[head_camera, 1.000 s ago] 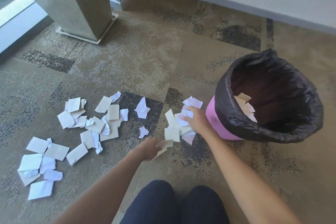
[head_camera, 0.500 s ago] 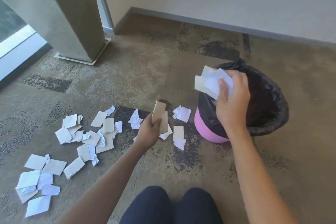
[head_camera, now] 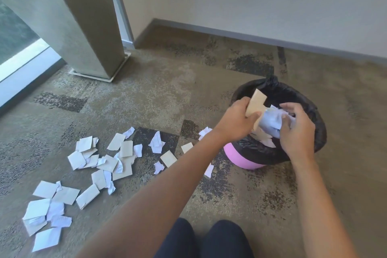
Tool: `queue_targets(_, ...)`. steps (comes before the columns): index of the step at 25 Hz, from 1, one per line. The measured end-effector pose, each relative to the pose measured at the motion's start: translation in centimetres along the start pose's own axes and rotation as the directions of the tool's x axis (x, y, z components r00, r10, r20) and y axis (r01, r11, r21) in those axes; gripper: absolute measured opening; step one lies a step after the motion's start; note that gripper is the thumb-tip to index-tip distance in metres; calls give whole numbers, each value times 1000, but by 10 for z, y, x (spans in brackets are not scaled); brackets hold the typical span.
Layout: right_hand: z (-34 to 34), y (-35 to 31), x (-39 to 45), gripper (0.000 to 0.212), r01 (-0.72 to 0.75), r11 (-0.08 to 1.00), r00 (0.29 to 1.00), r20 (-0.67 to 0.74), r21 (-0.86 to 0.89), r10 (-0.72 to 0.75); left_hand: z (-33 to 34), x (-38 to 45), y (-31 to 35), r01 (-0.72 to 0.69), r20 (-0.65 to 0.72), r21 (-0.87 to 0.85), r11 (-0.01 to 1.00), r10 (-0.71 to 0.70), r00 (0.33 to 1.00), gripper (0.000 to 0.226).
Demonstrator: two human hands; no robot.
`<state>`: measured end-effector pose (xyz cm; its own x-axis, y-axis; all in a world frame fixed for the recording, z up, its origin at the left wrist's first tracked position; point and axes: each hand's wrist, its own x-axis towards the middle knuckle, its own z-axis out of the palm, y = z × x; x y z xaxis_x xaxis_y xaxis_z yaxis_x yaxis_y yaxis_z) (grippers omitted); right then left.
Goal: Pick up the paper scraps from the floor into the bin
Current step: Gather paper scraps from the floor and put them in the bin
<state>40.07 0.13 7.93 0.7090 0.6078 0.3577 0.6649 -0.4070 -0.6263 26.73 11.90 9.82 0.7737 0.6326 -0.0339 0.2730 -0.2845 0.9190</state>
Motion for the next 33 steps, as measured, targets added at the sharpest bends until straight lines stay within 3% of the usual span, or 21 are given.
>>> queue_targets(2, 0, 1, 1, 23, -78, 996, 997, -19, 36, 79, 5, 0, 1, -33, -10, 57, 998, 33, 999, 44)
queue_targets(5, -1, -1, 2, 27, -131, 989, 990, -45, 63, 134, -3, -14, -18, -60, -175, 71, 996, 72, 982, 39)
queue_targets(8, 1, -18, -3, 26, -23, 1000, 990, -140, 20, 26, -19, -30, -58, -8, -282, 74, 997, 29, 959, 32)
queue_targets(12, 29, -66, -25, 22, 235, 966, 953, -220, 110, -207, -39, -56, -136, 254, -239, 140, 957, -216, 947, 38)
queue_targets(14, 62, -85, -41, 19, 315, 930, 947, -126, 187, -295, -45, -70, -179, 385, -202, 231, 894, -343, 917, 46)
queue_targets(17, 127, -84, -67, 21, 238, 939, 925, 238, 248, -298, -48, -87, -230, 485, -112, 414, 770, -486, 867, 67)
queue_targets(19, 171, -61, -78, 28, 90, 978, 832, 525, 190, -179, -49, -90, -252, 496, -53, 507, 705, -549, 834, 83)
queue_targets(21, 206, -31, -81, 34, 66, 998, 717, 695, 15, -58, -49, -87, -265, 473, -21, 587, 657, -572, 820, 91)
queue_targets(23, 232, -7, -74, 42, 124, 986, 642, 766, -115, 9, -49, -79, -275, 409, 24, 678, 610, -576, 817, 95)
queue_targets(27, 271, 16, -46, 65, 145, 946, 608, 780, -290, 146, -45, -71, -288, 358, 78, 744, 564, -605, 792, 95)
queue_targets(30, 291, 23, -36, 91, 41, 919, 546, 779, -392, 308, -40, -74, -292, 346, 30, 760, 549, -562, 827, 81)
queue_targets(33, 303, 24, -36, 112, -59, 899, 506, 763, -435, 402, -41, -77, -297, 367, -17, 689, 625, -492, 871, 72)
